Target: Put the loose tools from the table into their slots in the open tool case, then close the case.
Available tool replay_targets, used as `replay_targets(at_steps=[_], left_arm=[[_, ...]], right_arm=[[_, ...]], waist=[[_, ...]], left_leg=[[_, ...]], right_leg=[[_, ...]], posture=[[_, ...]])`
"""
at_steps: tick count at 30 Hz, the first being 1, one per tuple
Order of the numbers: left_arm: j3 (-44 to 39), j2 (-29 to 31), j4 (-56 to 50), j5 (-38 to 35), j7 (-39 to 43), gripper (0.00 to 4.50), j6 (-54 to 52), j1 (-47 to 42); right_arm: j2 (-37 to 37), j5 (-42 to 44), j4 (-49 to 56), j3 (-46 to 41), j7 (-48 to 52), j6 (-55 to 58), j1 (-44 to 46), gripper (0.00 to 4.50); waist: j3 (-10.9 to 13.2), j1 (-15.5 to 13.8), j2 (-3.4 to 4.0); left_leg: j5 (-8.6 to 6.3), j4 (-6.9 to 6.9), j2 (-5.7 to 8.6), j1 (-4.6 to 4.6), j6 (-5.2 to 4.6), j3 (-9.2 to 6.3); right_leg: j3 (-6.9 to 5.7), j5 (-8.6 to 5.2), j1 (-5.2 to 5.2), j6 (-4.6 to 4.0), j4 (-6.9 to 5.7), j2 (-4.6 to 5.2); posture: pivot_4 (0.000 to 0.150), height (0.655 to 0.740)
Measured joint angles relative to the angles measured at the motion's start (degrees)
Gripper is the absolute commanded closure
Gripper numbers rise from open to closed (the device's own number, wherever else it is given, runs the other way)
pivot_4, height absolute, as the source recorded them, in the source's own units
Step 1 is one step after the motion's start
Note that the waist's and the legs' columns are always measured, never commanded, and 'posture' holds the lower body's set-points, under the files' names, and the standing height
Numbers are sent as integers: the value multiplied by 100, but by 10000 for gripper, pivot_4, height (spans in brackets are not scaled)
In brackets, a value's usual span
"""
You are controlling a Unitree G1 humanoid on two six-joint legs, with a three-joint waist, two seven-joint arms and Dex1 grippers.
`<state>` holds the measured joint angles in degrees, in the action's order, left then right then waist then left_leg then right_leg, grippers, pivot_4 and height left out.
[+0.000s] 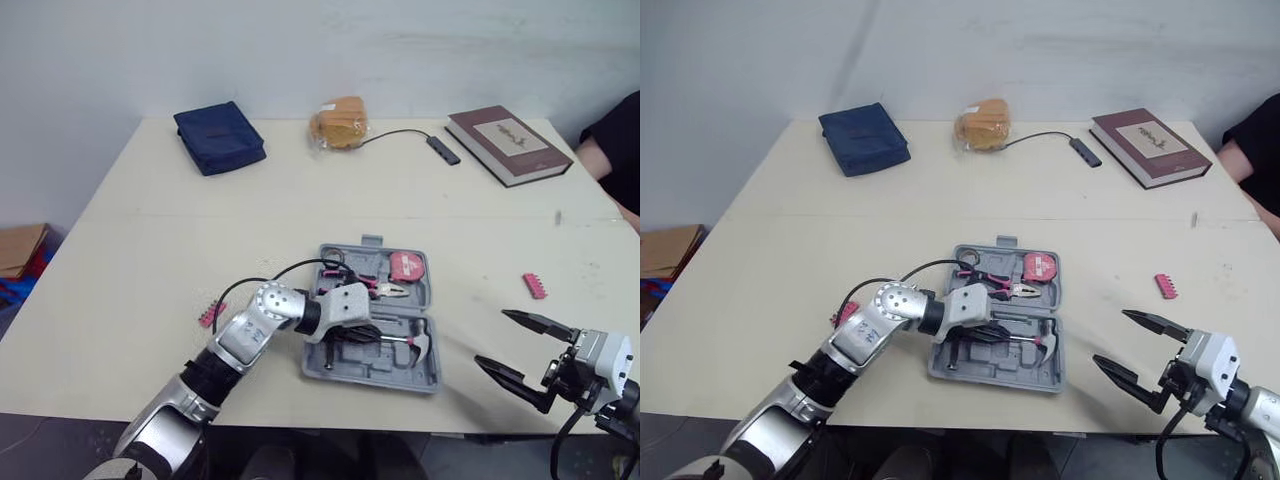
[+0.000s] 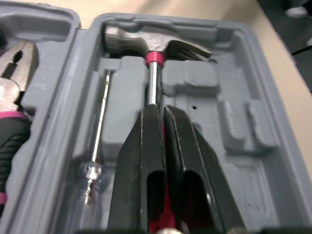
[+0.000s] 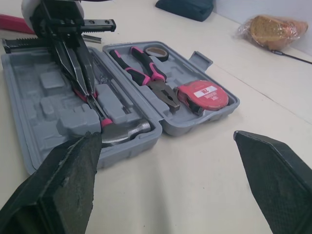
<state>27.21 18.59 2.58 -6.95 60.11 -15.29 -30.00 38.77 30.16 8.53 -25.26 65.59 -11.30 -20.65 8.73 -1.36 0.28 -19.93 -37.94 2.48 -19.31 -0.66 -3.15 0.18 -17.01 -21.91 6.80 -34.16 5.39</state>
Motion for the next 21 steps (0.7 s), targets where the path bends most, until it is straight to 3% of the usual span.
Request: replay_targets(at_steps=[2, 7, 13, 16, 18, 21], left_arm=[[-574, 59, -32, -446, 223, 44117, 496, -11], [-1834, 477, -177, -1114, 243, 44117, 909, -160], [-2905, 1267, 35, -1282, 142, 18203, 1199, -58], [-3215, 1809, 150, -1284, 202, 7963, 1225, 382], [-3979, 2331, 346, -1297, 107, 1091, 1245, 1213], [-5038, 2754, 723, -1316, -170, 442, 1280, 2022]], right_arm=[[82, 7, -159, -119, 55, -9, -12, 0], [324, 34, -465, -505, 176, -61, 70, 0], [494, 48, -944, -819, 356, -250, 238, 0], [594, 47, -1260, -971, 444, -392, 299, 0], [702, 18, -1850, -1237, 544, -669, 351, 0], [845, -48, -2795, -1603, 642, -1093, 383, 0]], waist=[[16, -9, 1], [37, 3, 18], [62, 3, 18], [67, 35, 26], [77, 99, 27], [98, 120, 0]], left_leg=[[10, -15, 3, -71, 11, 0], [20, -16, 9, -86, 11, 4], [24, -14, 15, -81, 5, 7], [23, -4, 14, -78, 4, 10], [21, 4, 7, -79, 4, 13], [18, 12, 4, -80, 2, 9]], right_leg=[[-3, -1, -72, -3, -26, -1], [-3, -1, -89, -2, -32, -2], [2, 1, -86, 2, -39, 0], [8, 1, -89, 1, -36, 0], [8, -3, -94, -4, -32, -2], [1, -5, -93, -9, -24, 0]], posture=[[1500, 7400], [1500, 7400], [1500, 7400], [1500, 7400], [1500, 7400], [1500, 7400]])
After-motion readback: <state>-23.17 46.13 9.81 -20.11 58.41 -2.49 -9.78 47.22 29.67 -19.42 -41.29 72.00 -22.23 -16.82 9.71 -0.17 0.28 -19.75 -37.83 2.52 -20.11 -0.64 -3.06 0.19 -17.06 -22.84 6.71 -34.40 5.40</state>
